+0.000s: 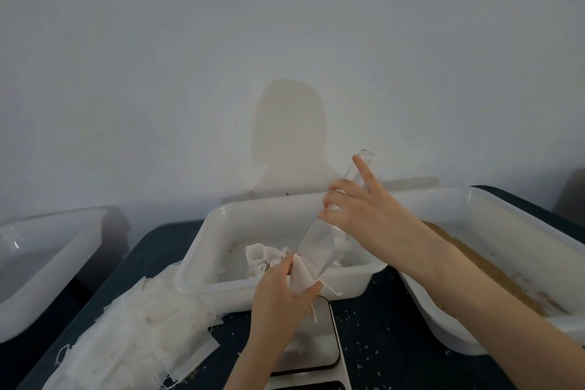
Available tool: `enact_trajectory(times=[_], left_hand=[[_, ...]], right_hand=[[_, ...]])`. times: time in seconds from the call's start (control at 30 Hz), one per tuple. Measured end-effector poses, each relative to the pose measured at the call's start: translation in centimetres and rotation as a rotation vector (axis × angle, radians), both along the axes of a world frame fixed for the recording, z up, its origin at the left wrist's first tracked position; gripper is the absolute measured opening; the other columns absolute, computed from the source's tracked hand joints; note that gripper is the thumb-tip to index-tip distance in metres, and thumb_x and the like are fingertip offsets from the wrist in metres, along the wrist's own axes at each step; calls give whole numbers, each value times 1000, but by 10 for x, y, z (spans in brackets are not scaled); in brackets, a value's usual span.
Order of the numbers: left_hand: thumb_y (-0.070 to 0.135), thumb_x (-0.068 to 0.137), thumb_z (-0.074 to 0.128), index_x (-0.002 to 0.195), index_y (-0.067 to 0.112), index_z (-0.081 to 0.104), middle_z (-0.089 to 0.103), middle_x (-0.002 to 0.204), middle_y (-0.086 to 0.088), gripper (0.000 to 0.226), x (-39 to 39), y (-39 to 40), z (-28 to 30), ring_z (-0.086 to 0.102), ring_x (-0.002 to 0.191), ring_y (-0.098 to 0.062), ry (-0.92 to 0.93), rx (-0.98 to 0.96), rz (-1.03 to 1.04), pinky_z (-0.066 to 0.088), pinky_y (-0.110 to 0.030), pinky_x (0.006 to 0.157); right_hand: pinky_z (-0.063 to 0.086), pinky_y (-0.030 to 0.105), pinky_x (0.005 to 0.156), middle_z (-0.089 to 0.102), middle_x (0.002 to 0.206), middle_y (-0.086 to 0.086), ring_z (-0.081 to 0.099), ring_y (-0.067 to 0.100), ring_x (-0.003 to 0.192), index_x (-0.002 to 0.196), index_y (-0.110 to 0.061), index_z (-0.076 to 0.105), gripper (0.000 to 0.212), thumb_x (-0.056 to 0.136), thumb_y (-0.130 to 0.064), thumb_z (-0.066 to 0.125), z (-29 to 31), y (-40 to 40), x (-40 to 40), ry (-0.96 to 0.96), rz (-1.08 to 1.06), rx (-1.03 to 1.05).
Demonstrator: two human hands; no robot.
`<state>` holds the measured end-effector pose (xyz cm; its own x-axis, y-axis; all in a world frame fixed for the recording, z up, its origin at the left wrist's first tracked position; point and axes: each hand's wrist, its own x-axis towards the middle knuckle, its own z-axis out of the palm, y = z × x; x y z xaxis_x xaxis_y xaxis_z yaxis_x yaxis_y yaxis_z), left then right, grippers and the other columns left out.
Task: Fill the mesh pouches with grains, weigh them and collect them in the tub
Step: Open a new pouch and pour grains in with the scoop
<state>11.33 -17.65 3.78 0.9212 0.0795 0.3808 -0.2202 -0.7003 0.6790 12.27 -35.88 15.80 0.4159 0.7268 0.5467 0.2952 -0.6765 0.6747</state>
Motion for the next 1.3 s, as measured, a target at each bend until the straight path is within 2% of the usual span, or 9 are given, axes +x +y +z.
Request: enact_trajectory(times=[0.07,0.17,0.3,0.4,0.57,0.77,0.9,1.0,1.3], left_hand=[[51,76,68,131,27,49,59,101,16,63,1,0,2,55,93,-5,0,5,-5,46,-22,79],[48,76,69,128,29,52,58,98,18,57,1,0,5,56,91,-4,-3,-3,-40,49,-24,80],[40,76,73,129,30,52,50,95,25,58,2,-1,7,54,91,-3,1,-25,-103,48,-23,83],[34,79,73,127,31,54,50,96,27,53,3,-5,6,53,90,-1,14,-43,-152,46,-17,82],[27,85,68,116,33,57,55,87,24,34,6,-11,2,53,84,5,30,-24,-231,39,-2,75],[18,84,69,89,32,63,65,85,16,16,1,-6,-12,56,74,2,38,-212,-220,42,-7,67],[16,91,58,84,32,61,65,87,10,18,1,11,-27,59,78,-5,180,71,-214,48,-17,74],[21,95,49,101,36,61,60,106,14,21,3,30,-42,54,94,-4,201,405,-156,43,-17,84],[40,80,67,90,47,61,63,100,28,14,0,54,-48,55,95,10,238,141,-296,41,-10,84]], right_hand=[[33,60,104,68,83,-4,66,18,91,81,-25,74,51,64,12,43,-3,-8,1,20,30,55],[45,57,97,70,84,-3,68,21,86,87,-24,76,56,46,14,73,-5,-22,4,166,13,127],[29,28,105,56,129,-12,48,11,121,133,-35,52,46,93,-14,57,-20,-47,14,539,-96,163],[29,25,101,48,133,-20,39,4,123,139,-41,43,41,100,-28,46,-32,-67,15,699,-136,282],[36,22,95,51,125,-25,42,-2,116,132,-44,50,37,99,-29,49,-49,-98,15,804,-149,424],[45,25,76,52,97,-26,50,1,91,125,-41,58,32,94,-30,56,-78,-146,28,775,-198,766],[47,25,75,66,103,-11,58,8,87,123,-29,62,32,92,-29,61,-112,-178,42,756,-364,853],[53,35,78,68,95,-2,63,16,85,100,-22,67,12,93,-28,59,-133,-187,49,834,-542,822],[50,29,75,58,83,-7,54,8,75,75,-27,49,26,98,-38,48,-138,-180,46,984,-805,574]])
